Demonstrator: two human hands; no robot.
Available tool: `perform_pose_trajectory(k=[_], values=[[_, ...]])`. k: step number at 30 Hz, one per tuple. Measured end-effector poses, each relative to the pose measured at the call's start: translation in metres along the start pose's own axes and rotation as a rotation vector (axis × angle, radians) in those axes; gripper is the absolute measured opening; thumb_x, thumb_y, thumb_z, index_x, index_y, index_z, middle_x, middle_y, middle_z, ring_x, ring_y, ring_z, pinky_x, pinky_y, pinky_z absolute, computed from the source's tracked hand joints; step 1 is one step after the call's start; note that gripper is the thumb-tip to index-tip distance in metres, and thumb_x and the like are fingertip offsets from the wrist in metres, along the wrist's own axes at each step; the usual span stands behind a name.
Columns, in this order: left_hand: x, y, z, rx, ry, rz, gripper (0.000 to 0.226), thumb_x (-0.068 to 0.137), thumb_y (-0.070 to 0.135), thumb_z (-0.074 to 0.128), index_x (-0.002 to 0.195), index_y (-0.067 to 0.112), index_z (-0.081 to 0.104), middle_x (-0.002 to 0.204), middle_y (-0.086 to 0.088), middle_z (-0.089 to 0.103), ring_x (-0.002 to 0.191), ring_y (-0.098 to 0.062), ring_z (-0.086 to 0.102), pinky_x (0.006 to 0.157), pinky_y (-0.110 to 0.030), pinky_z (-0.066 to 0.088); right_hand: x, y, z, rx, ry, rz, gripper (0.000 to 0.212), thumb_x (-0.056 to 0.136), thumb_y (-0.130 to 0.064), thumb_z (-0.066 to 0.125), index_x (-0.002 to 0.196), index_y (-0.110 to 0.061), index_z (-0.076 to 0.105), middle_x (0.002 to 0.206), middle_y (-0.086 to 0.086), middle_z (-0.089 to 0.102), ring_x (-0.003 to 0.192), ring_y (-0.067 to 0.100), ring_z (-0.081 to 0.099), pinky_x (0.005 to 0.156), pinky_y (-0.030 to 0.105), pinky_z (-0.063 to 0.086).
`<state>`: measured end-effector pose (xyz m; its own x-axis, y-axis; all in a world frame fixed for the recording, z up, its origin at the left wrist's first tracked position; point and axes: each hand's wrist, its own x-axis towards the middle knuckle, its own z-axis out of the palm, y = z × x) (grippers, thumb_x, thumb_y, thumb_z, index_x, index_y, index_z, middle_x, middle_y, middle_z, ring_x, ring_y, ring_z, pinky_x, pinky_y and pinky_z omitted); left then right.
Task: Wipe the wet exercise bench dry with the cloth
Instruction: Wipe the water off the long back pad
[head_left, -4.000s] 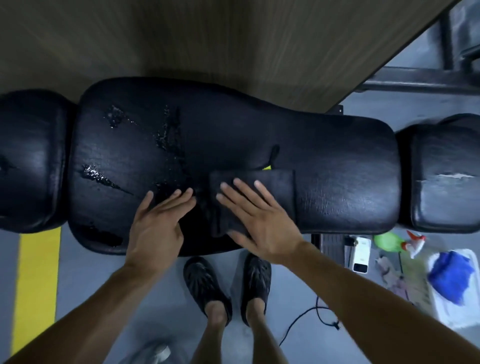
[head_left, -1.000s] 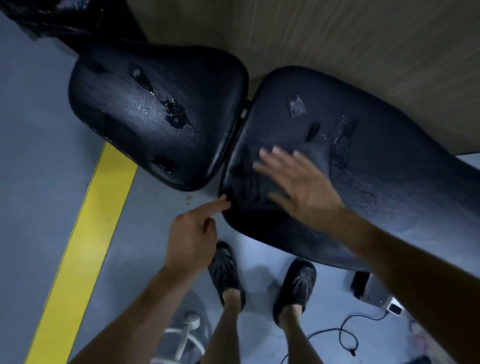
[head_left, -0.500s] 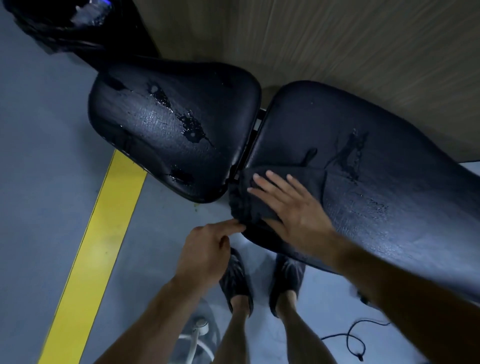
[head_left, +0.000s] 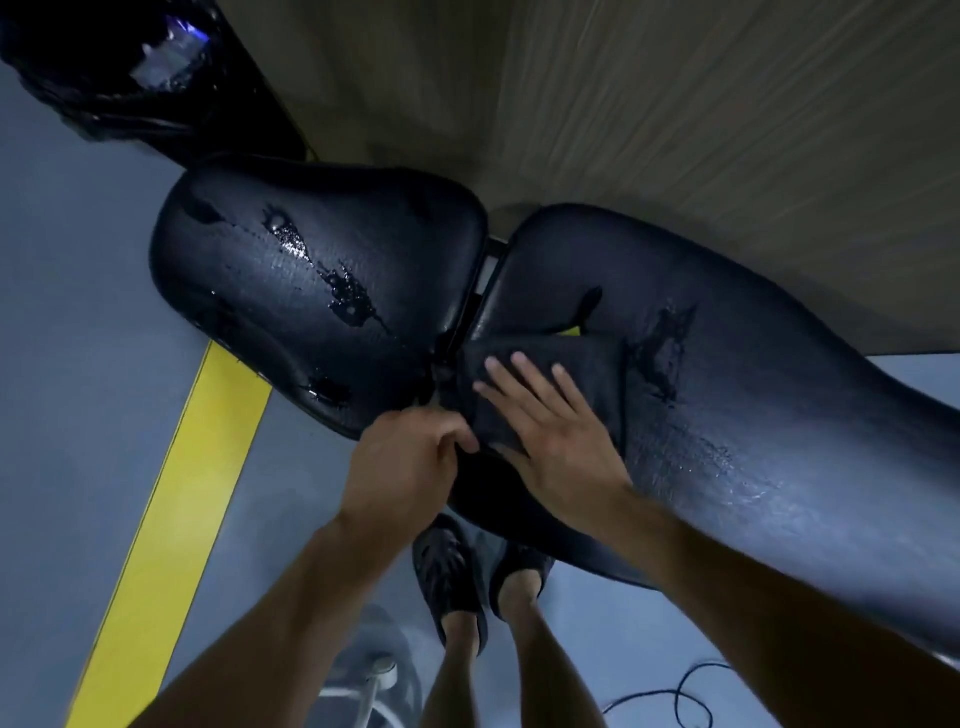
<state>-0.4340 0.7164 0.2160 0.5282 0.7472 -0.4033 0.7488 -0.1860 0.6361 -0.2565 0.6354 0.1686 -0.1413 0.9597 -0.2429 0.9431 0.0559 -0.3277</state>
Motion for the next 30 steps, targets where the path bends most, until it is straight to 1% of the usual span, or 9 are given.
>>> perform_pose_trajectory(k=[1, 4, 6, 10, 14, 19, 23, 27, 30], values=[[0.000, 0.001, 0.003, 0.026, -0.046, -0.005, 0.042, 0.082, 0.012, 0.040, 0.094, 0.027, 0.077, 0.101, 0.010, 0.076, 0.091, -0.013, 0.070, 0.081, -0.030, 0.055, 0.000, 0.013, -0.006, -0.015, -0.050, -0.068, 0.059, 0.102, -0.040, 0.032, 0.158, -0.024, 0.034, 0.169, -0.006, 0.022, 0.157, 0.018, 0.015, 0.126, 0.047, 0.018], [0.000, 0.008, 0.015, 0.024, -0.156, -0.008, 0.047, 0.088, 0.011, 0.041, 0.120, 0.030, 0.069, 0.137, 0.020, 0.059, 0.122, -0.002, 0.056, 0.105, -0.025, 0.045, 0.041, 0.061, -0.029, 0.003, -0.041, -0.116, 0.057, 0.100, -0.034, 0.042, 0.155, -0.020, 0.040, 0.165, -0.001, 0.033, 0.154, 0.022, 0.027, 0.126, 0.046, 0.020], [0.005, 0.014, 0.020, 0.006, -0.123, -0.043, 0.050, 0.089, 0.006, 0.046, 0.131, 0.030, 0.062, 0.146, 0.024, 0.047, 0.129, 0.003, 0.048, 0.110, -0.017, 0.035, 0.086, 0.091, -0.050, 0.114, 0.079, 0.099, 0.057, 0.104, -0.031, 0.049, 0.157, -0.014, 0.036, 0.164, 0.009, 0.034, 0.154, 0.027, 0.026, 0.125, 0.046, 0.016], [0.012, 0.019, 0.025, 0.078, -0.067, -0.051, 0.055, 0.087, 0.002, 0.050, 0.135, 0.028, 0.059, 0.148, 0.023, 0.045, 0.131, 0.003, 0.046, 0.107, -0.009, 0.028, 0.142, 0.122, -0.077, 0.221, 0.122, 0.555, 0.062, 0.109, -0.043, 0.034, 0.160, -0.008, 0.026, 0.164, 0.016, 0.031, 0.154, 0.028, 0.024, 0.125, 0.037, 0.009], [0.013, 0.017, 0.024, 0.133, -0.084, -0.037, 0.056, 0.082, 0.002, 0.048, 0.127, 0.030, 0.064, 0.147, 0.025, 0.045, 0.126, -0.005, 0.054, 0.102, -0.019, 0.040, 0.063, 0.066, -0.041, 0.288, 0.249, 0.323, 0.059, 0.107, -0.031, 0.047, 0.159, -0.007, 0.030, 0.165, 0.009, 0.032, 0.156, 0.023, 0.021, 0.128, 0.043, 0.008], [0.010, 0.026, 0.020, 0.180, -0.126, -0.040, 0.042, 0.083, 0.000, 0.051, 0.109, 0.025, 0.072, 0.148, 0.028, 0.042, 0.121, -0.005, 0.058, 0.092, -0.018, 0.043, -0.104, 0.024, 0.011, 0.134, 0.012, 0.085, 0.056, 0.102, -0.032, 0.044, 0.157, -0.019, 0.038, 0.169, -0.007, 0.022, 0.158, 0.015, 0.011, 0.123, 0.047, 0.020], [0.013, 0.032, 0.017, 0.189, -0.134, -0.069, 0.045, 0.084, 0.001, 0.051, 0.113, 0.027, 0.072, 0.148, 0.028, 0.041, 0.124, -0.004, 0.056, 0.097, -0.022, 0.044, -0.080, 0.076, -0.006, 0.129, -0.026, -0.042, 0.063, 0.093, -0.024, 0.057, 0.154, -0.025, 0.040, 0.168, -0.010, 0.025, 0.156, 0.014, 0.018, 0.126, 0.041, 0.018], [0.014, 0.027, 0.020, 0.187, -0.148, -0.107, 0.048, 0.085, 0.003, 0.049, 0.116, 0.033, 0.069, 0.147, 0.035, 0.035, 0.126, 0.000, 0.053, 0.096, -0.015, 0.039, 0.020, 0.154, -0.049, 0.206, 0.194, 0.300, 0.060, 0.101, -0.033, 0.052, 0.157, -0.017, 0.037, 0.163, 0.009, 0.037, 0.151, 0.028, 0.033, 0.126, 0.043, 0.020], [0.014, 0.024, 0.023, 0.179, -0.136, -0.090, 0.048, 0.084, 0.002, 0.049, 0.115, 0.032, 0.069, 0.147, 0.035, 0.036, 0.126, 0.001, 0.052, 0.098, -0.016, 0.040, 0.047, 0.161, -0.059, 0.293, 0.286, 0.504, 0.061, 0.104, -0.037, 0.052, 0.159, -0.019, 0.033, 0.164, 0.011, 0.033, 0.152, 0.029, 0.028, 0.127, 0.037, 0.011]])
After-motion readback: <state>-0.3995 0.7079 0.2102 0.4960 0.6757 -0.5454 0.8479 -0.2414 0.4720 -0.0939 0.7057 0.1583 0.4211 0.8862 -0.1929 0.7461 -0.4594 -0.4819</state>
